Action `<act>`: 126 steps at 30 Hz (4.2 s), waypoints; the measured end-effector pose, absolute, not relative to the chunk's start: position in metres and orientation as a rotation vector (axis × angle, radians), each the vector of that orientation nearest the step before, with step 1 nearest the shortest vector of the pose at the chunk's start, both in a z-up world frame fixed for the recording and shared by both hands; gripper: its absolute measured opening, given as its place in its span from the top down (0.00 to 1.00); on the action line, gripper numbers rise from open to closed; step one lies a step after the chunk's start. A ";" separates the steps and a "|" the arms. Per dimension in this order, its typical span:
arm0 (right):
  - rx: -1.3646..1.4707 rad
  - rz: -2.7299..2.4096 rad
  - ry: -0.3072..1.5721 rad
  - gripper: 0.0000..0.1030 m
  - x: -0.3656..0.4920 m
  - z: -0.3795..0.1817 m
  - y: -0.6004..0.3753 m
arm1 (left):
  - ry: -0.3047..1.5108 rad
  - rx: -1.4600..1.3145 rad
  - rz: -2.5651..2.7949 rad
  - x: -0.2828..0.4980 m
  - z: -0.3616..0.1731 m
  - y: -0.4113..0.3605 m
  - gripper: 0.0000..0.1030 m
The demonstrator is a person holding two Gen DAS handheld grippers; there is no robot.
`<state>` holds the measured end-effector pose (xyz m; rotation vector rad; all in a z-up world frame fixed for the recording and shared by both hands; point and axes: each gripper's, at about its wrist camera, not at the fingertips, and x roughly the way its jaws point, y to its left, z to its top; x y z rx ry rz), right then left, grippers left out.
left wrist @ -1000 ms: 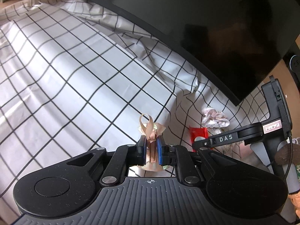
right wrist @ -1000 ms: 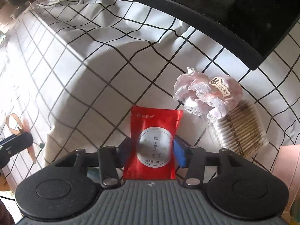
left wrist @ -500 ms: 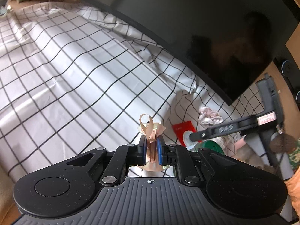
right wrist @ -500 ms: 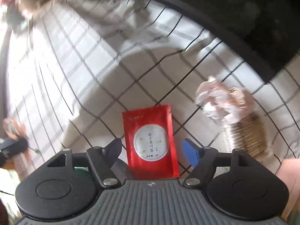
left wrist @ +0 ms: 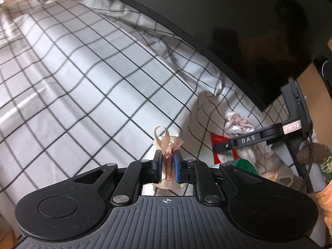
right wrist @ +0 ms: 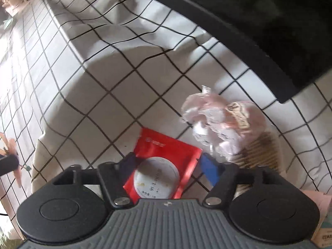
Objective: Organize soft objects
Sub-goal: 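Close the right tool on the red tea packet, then lift the red tea packet off the table with the right tool, then carry the ribbon bow in the left tool while the right tool carries the red packet toward the pink box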
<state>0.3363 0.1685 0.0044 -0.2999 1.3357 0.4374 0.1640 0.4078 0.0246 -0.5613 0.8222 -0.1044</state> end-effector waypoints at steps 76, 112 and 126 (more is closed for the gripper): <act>-0.482 0.527 1.429 0.22 0.340 0.014 0.231 | 0.878 -0.616 -0.069 0.172 -0.001 0.416 0.86; -0.386 0.552 1.348 0.51 0.325 0.045 0.167 | 0.859 -0.608 -0.088 0.168 0.003 0.414 0.86; -0.211 0.654 1.116 0.50 0.266 0.209 0.111 | 0.834 -0.562 -0.150 0.109 0.063 0.396 0.86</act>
